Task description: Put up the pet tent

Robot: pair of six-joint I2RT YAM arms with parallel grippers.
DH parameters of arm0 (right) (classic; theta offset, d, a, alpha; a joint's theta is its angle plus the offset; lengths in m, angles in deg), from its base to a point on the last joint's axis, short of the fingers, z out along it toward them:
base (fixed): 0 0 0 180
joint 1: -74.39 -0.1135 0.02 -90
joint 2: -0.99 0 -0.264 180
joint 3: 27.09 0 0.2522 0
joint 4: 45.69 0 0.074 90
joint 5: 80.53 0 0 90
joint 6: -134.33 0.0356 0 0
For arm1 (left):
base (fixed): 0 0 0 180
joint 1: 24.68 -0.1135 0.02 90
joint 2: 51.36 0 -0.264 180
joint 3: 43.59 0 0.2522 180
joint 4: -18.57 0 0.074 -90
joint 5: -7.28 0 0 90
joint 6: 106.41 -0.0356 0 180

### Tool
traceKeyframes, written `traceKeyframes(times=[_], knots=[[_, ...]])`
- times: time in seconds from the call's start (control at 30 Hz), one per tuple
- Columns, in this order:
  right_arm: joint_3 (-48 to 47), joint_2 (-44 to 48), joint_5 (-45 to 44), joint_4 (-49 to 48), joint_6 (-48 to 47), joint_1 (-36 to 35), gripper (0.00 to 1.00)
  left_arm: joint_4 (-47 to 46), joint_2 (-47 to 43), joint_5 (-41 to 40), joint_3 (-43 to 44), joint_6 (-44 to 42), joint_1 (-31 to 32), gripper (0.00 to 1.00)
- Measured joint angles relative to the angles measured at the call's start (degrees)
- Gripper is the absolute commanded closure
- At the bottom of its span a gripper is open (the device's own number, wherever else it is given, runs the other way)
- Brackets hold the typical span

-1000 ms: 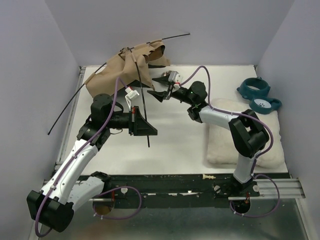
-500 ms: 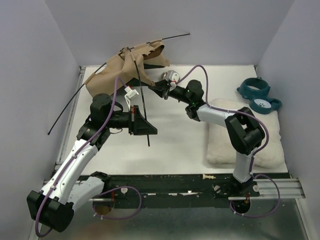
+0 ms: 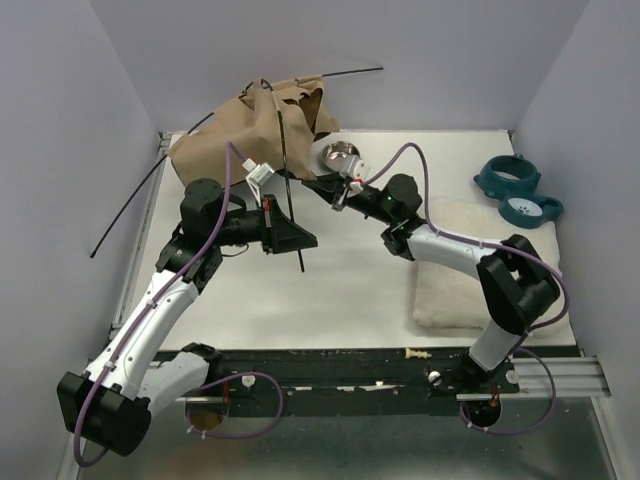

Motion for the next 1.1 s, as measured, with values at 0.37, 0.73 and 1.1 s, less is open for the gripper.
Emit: traceKeyframes(times=[0.37, 0.73, 1.1], knots=[[10.9, 10.5, -7.1, 1.0, -2.5, -2.3, 0.99, -4.0, 1.6, -7.9, 1.0, 0.9, 0.7, 1.00], [15.2, 15.9, -8.0, 3.8, -2.3, -3.2, 0.99, -10.7, 6.9, -12.1, 1.1, 3.3, 3.8, 1.00], [18.0, 20.4, -8.4, 7.1, -2.8, -3.9, 0.99, -10.7, 6.9, -21.0, 1.2, 5.6, 7.5, 1.00]])
